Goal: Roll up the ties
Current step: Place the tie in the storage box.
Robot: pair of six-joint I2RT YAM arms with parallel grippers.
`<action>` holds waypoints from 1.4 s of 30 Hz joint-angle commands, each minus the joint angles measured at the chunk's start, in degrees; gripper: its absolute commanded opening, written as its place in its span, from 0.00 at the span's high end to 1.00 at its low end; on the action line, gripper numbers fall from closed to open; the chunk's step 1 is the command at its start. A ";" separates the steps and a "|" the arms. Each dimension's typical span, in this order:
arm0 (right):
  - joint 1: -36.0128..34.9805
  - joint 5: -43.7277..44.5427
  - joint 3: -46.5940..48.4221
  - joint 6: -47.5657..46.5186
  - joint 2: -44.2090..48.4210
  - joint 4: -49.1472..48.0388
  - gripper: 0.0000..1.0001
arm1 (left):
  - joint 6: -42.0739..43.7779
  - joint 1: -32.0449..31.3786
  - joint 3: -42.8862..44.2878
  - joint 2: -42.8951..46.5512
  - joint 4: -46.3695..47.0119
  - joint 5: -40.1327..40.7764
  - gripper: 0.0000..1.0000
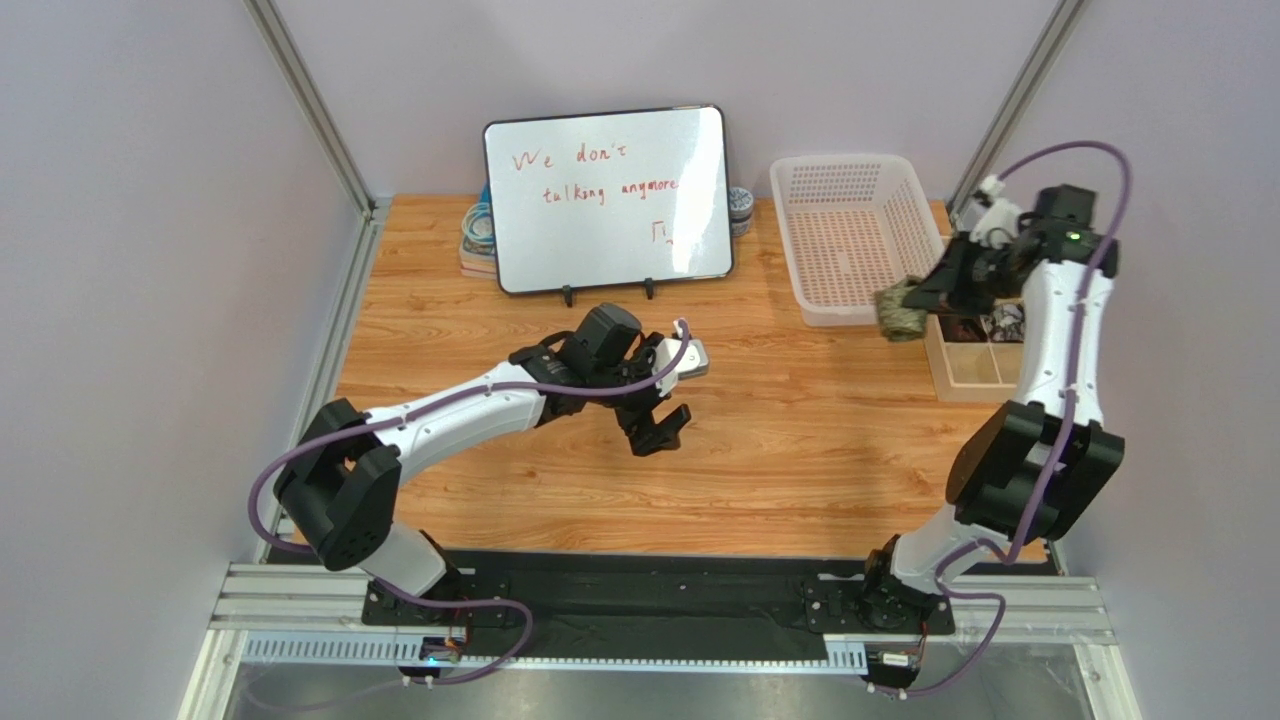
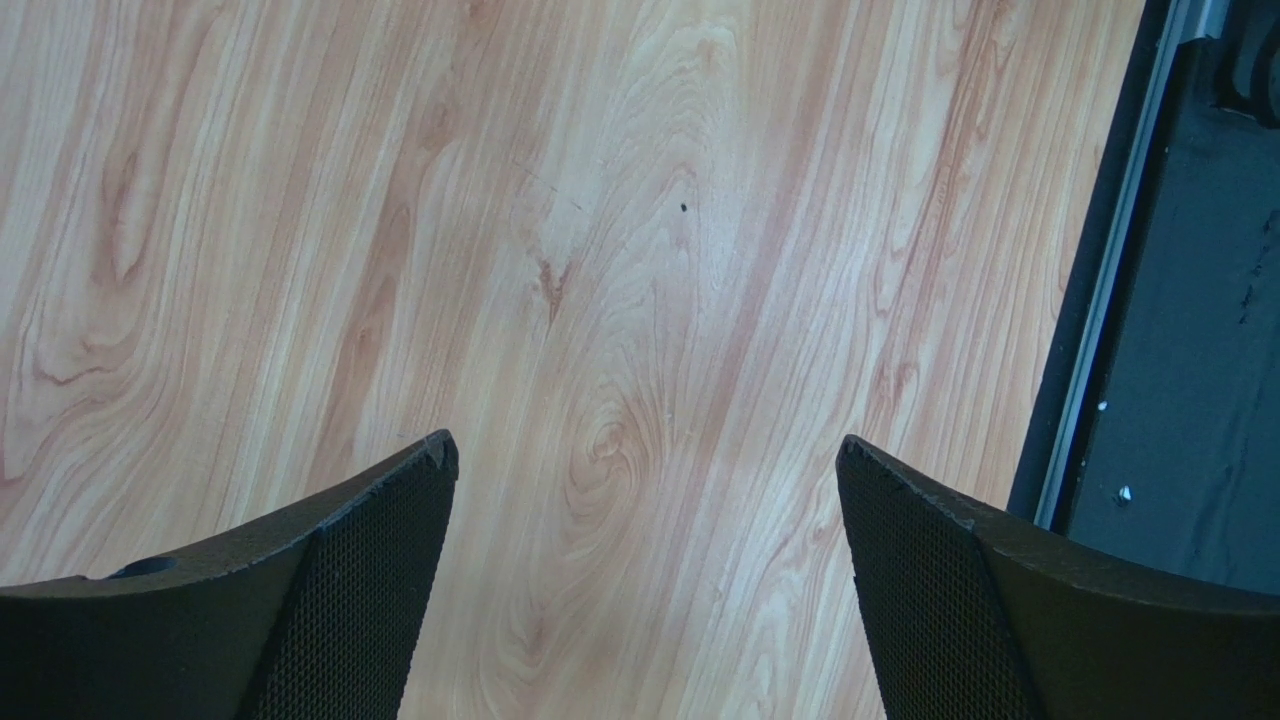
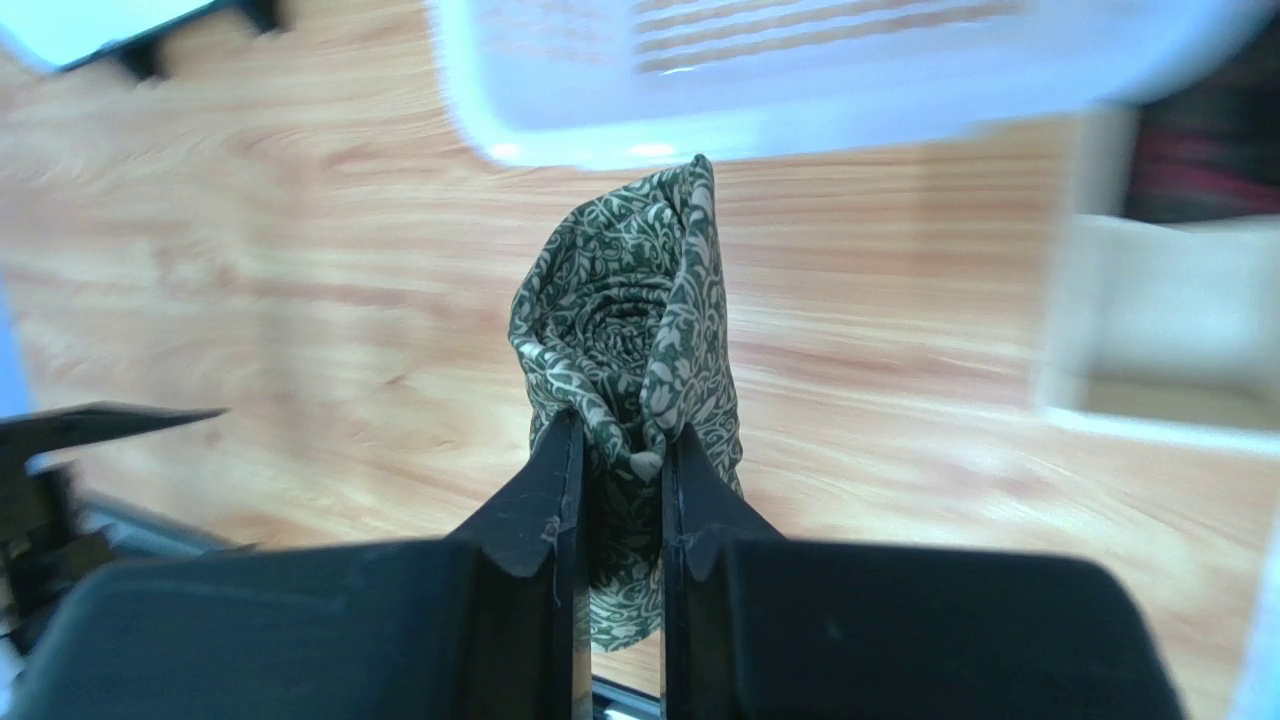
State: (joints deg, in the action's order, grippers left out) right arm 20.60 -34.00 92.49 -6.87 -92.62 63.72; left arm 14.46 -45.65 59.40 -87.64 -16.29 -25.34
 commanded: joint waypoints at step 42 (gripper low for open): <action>14.21 30.92 20.01 -25.38 -28.23 -2.02 1.00 | 2.77 3.64 5.29 2.12 -13.33 -0.32 0.01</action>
State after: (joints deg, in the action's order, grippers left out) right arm 35.20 -0.78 111.96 -30.79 -119.81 66.89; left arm 17.21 -42.28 62.94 -85.73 -29.06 -25.06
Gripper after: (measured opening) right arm 0.118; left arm 0.993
